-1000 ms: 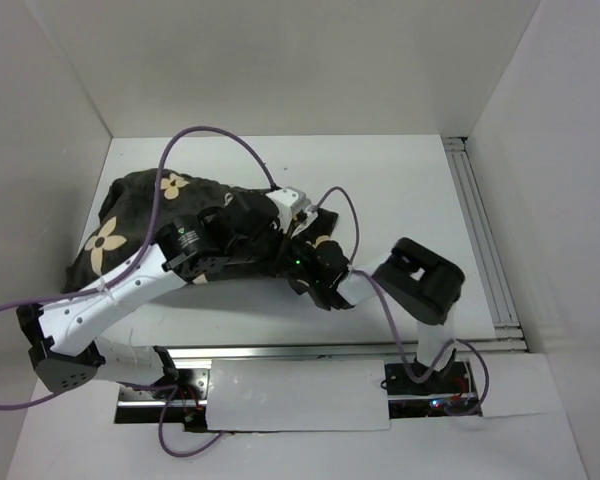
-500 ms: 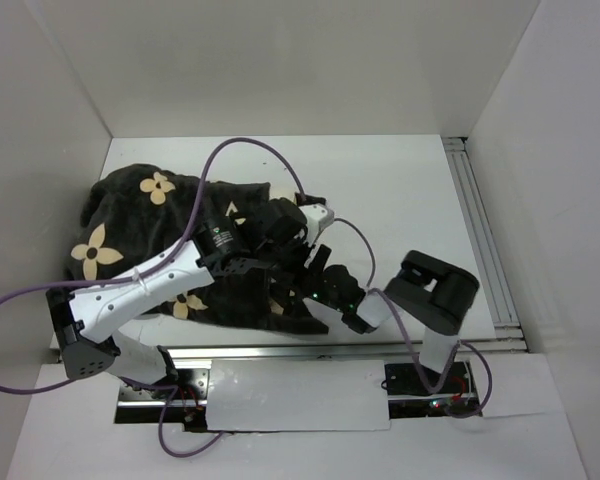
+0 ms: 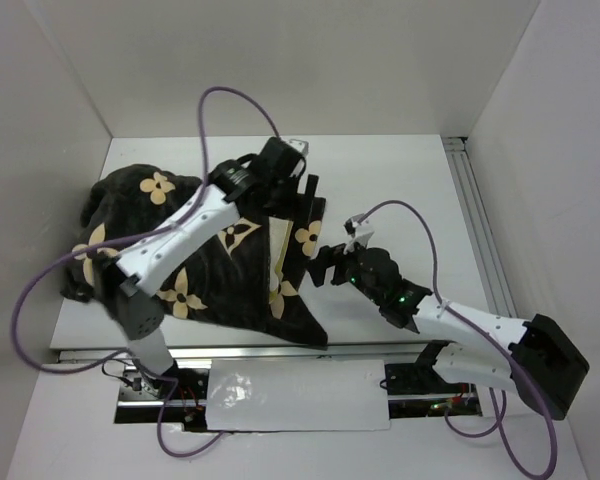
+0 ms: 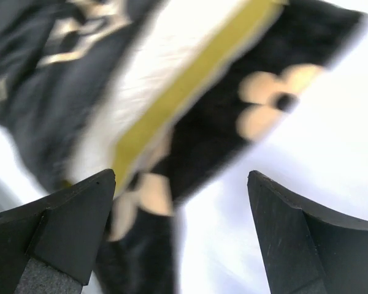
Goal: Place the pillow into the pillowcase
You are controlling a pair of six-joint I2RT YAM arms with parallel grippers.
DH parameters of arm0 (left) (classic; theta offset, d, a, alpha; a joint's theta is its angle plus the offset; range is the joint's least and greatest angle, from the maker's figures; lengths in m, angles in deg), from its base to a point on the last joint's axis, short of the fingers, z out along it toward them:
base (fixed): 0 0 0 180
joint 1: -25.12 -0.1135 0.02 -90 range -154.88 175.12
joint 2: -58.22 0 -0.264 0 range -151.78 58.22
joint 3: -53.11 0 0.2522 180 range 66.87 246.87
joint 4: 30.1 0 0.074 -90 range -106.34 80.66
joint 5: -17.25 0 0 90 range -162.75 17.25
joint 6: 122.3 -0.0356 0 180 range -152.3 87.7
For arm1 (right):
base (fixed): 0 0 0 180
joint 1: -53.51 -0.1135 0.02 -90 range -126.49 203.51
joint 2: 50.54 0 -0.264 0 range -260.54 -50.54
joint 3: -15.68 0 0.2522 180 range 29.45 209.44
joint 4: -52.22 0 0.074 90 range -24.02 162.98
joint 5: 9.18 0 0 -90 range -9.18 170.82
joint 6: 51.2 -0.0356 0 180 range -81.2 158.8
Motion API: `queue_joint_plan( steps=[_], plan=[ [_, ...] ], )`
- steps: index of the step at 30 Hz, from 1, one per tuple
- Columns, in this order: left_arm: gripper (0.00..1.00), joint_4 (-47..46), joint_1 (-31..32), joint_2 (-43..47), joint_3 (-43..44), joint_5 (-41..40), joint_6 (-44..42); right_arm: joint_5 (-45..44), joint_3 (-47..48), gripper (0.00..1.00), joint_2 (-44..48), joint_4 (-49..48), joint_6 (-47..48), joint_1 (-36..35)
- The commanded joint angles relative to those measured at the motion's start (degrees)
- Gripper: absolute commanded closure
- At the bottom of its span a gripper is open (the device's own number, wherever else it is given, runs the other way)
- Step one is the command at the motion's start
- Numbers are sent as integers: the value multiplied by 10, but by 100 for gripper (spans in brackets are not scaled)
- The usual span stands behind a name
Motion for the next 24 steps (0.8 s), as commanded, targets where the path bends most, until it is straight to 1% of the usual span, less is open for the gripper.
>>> queue_joint_plan(
  steps=[1, 2, 3, 4, 5, 6, 7, 8, 9, 11, 12, 14, 15, 17, 18, 20, 21, 22, 24],
  plan=[
    [0, 59, -8, -133, 114, -68, -7, -39, 42, 6, 18, 128, -25, 40],
    [0, 73, -14, -157, 131, -91, -7, -29, 57, 6, 18, 146, -30, 65],
    [0, 89, -14, -175, 142, -100, -7, 2, 62, 8, 9, 146, -30, 77],
    [0, 103, -28, -210, 164, -105, -7, 16, 62, 15, -4, 160, -30, 89],
    [0, 114, -28, -225, 173, -112, -1, 29, 72, 19, -11, 160, -30, 100],
    [0, 127, -36, -236, 180, -137, -1, 44, 79, 21, -17, 167, -30, 120],
    [0, 156, -36, -247, 187, -153, 9, 67, 79, 23, -24, 167, -30, 129],
    [0, 163, -41, -255, 187, -164, 15, 74, 79, 25, -32, 167, -35, 136],
    [0, 163, -41, -261, 187, -169, 15, 80, 79, 25, -32, 159, -36, 150],
    [0, 172, -46, -261, 149, -176, 28, 111, 79, 25, -47, 146, -36, 161],
    [0, 181, -46, -253, 138, -197, 36, 119, 79, 25, -47, 146, -36, 162],
    [0, 181, -46, -244, 104, -211, 48, 136, 79, 25, -67, 138, -30, 162],
    [0, 181, -46, -238, 95, -218, 48, 136, 79, 25, -73, 131, -23, 162],
    [0, 175, -52, -248, 95, -234, 53, 167, 86, 25, -94, 119, -16, 162],
    [10, 202, -52, -270, 104, -252, 74, 177, 93, 25, -101, 109, -9, 162],
    [23, 223, -64, -294, 122, -259, 80, 177, 100, 23, -118, 91, 1, 148],
    [39, 223, -64, -302, 122, -259, 80, 177, 109, 23, -125, 85, 12, 147],
    [50, 216, -70, -315, 122, -254, 73, 177, 114, 21, -132, 79, 22, 140],
    [95, 216, -78, -321, 136, -236, 73, 177, 139, 21, -160, 79, 44, 126]
  ],
)
